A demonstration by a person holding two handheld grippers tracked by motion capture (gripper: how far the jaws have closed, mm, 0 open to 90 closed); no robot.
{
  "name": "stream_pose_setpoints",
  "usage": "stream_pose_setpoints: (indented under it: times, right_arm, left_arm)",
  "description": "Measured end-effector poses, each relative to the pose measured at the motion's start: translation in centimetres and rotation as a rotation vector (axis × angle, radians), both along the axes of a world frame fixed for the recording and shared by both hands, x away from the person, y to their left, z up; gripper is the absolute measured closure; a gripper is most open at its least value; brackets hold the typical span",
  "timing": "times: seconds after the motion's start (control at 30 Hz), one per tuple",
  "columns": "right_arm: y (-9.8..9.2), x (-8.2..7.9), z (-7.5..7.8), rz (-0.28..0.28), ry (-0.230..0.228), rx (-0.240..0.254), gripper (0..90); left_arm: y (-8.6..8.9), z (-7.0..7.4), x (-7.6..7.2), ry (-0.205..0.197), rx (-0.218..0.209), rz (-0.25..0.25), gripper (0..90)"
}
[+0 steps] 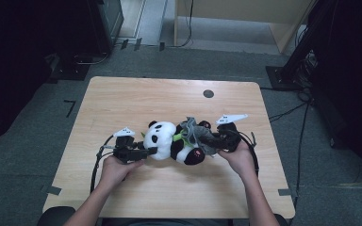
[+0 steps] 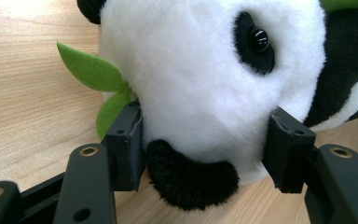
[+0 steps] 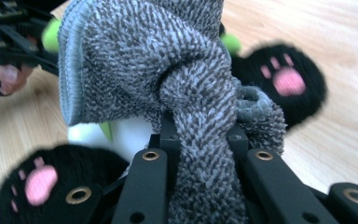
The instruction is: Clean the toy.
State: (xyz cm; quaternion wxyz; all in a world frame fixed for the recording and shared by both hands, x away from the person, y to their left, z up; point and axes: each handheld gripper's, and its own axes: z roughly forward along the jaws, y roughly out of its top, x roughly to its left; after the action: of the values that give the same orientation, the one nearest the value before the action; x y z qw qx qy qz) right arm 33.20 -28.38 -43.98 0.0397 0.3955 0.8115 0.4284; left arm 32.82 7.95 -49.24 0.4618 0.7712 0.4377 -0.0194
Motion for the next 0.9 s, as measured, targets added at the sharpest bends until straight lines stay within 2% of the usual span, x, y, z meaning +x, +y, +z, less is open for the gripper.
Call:
stream_pose_setpoints:
  times: [0.07,0.13,0.23,0.43,0.57,0.73,0.9]
  right_arm:
    - [-0.5,-0.1,-0.3,-0.010,0.016,-0.011,77.4]
    - [-0.9,0.0,-0.7,-0.021,0.028,-0.013,77.4]
    - [-1.5,0.1,-1.3,-0.036,0.052,0.012,77.3]
    - [-1.6,0.1,-1.5,-0.038,0.041,0.003,77.3]
    - [-1.9,0.3,-2.0,-0.058,0.035,-0.035,77.1]
    - [-2.2,0.3,-2.2,-0.061,0.012,-0.053,77.0]
    - [-2.6,0.6,-2.7,-0.077,0.027,-0.076,76.9]
  left_arm:
    - [0.0,0.0,0.0,-0.001,-0.003,-0.001,39.6]
    - [0.0,0.1,0.0,-0.025,-0.004,-0.013,39.5]
    - [0.0,0.0,0.1,-0.028,-0.005,-0.016,39.4]
    - [0.0,0.1,0.1,-0.036,-0.011,-0.013,39.4]
    - [0.0,0.1,0.1,-0.039,-0.017,-0.010,39.3]
    - [0.1,0.1,0.1,-0.040,-0.022,-0.009,39.1]
    - [0.1,0.1,0.1,-0.039,-0.024,-0.009,39.0]
